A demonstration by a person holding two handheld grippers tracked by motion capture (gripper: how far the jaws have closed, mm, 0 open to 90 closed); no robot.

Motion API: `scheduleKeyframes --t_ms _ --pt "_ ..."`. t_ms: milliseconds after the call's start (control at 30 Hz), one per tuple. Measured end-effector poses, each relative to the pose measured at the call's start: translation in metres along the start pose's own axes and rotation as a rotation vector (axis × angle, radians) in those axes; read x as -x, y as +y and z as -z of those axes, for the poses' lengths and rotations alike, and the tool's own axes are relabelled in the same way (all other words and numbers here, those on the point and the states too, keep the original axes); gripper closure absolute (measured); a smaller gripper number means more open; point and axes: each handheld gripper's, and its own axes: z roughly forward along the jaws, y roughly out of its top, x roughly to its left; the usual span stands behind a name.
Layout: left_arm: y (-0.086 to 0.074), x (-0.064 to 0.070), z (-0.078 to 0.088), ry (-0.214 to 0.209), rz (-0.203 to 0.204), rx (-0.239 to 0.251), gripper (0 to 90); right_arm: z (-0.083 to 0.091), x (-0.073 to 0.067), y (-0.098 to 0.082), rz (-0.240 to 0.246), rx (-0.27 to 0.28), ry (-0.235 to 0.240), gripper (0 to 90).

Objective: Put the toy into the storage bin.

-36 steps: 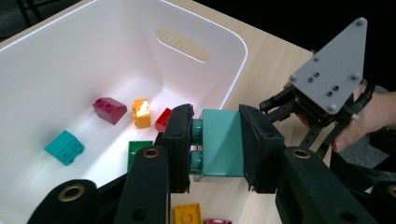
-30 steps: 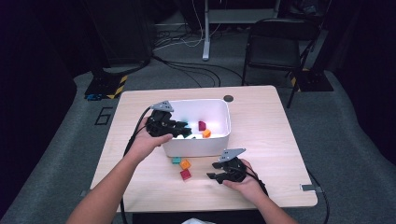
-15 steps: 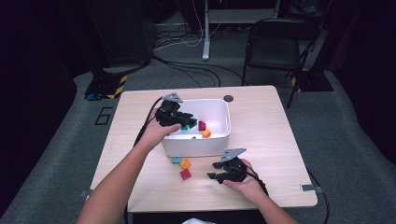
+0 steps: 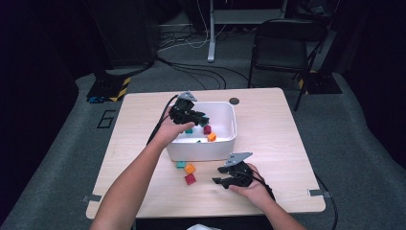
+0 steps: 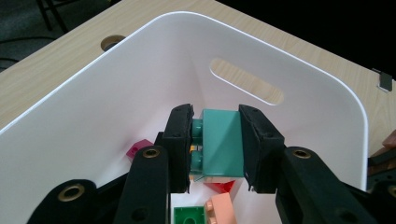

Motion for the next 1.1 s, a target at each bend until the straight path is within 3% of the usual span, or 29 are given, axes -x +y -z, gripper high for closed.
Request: scheduleKeyframes --t_ms 267,367,567,733,900,1000,1100 --pt "-0.002 -0.006 -0.013 0.025 0.005 -0.048 65.0 0.0 0.0 0.0 0.008 0.003 0.002 49.7" --pt "-0.003 -0.008 -0.013 0.047 0.005 -0.048 57.1 0.001 0.001 0.0 0.005 0.005 0.0 49.7" --pt "-0.003 -0.007 -0.007 0.056 0.008 -0.042 53.9 0.001 0.001 0.0 0.004 0.005 0.0 49.7" --pt "-0.002 -0.003 0.009 0.067 -0.005 -0.022 52.7 0.0 0.001 0.0 0.001 0.003 0.0 49.7" --pt "-0.003 0.005 0.033 0.05 -0.022 0.01 52.4 0.0 0.001 0.0 0.003 0.004 -0.004 49.6" --pt "-0.01 0.015 0.053 0.045 -0.04 0.027 52.5 0.0 0.001 0.0 0.001 0.003 -0.004 49.7" --pt "-0.013 0.019 0.061 0.056 -0.053 0.024 53.5 0.0 0.001 0.0 0.001 0.004 -0.006 49.6"
